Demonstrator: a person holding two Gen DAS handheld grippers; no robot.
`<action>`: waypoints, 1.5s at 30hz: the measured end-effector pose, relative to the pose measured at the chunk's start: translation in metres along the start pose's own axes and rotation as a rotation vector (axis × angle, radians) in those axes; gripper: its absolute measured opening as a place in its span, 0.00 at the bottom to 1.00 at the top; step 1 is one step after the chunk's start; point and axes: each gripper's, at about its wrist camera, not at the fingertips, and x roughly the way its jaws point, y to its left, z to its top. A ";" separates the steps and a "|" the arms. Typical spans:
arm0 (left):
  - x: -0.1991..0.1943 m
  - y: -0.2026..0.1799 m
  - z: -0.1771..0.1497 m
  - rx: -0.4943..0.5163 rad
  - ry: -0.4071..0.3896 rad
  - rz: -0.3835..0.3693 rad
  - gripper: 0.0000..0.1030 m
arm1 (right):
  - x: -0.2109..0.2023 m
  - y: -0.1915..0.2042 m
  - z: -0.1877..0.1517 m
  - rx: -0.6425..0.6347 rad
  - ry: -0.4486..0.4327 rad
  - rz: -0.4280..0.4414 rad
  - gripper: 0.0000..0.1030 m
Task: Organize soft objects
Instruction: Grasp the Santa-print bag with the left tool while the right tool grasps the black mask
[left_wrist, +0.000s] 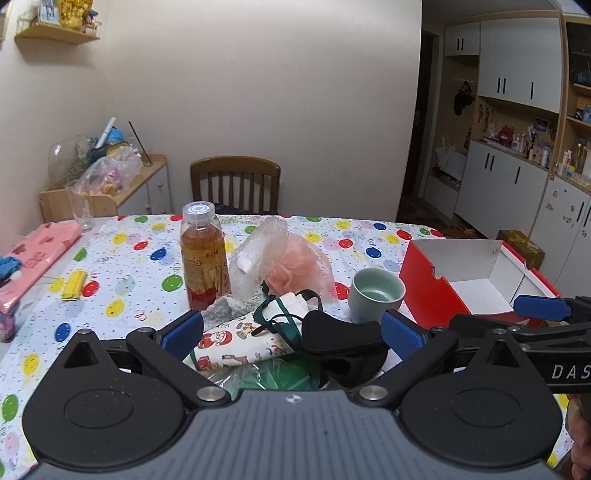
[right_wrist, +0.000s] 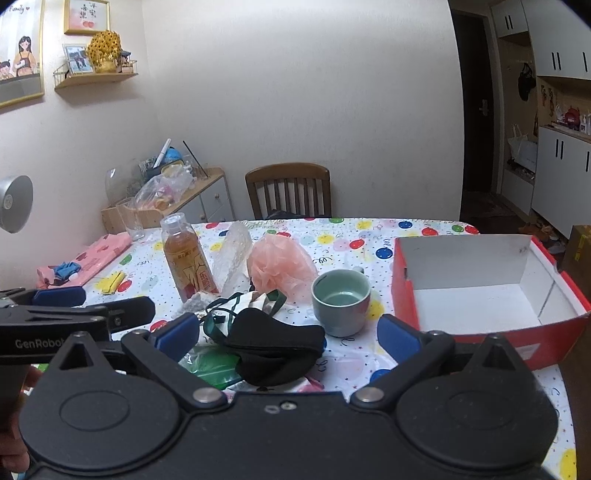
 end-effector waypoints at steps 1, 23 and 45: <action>0.005 0.004 0.001 -0.003 0.003 -0.011 1.00 | 0.005 0.003 0.001 -0.006 0.005 -0.002 0.99; 0.147 0.093 -0.026 -0.039 0.191 -0.010 1.00 | 0.127 0.057 -0.025 -0.248 0.250 -0.008 0.86; 0.184 0.093 -0.044 0.023 0.252 -0.091 0.68 | 0.159 0.053 -0.038 -0.236 0.304 -0.065 0.37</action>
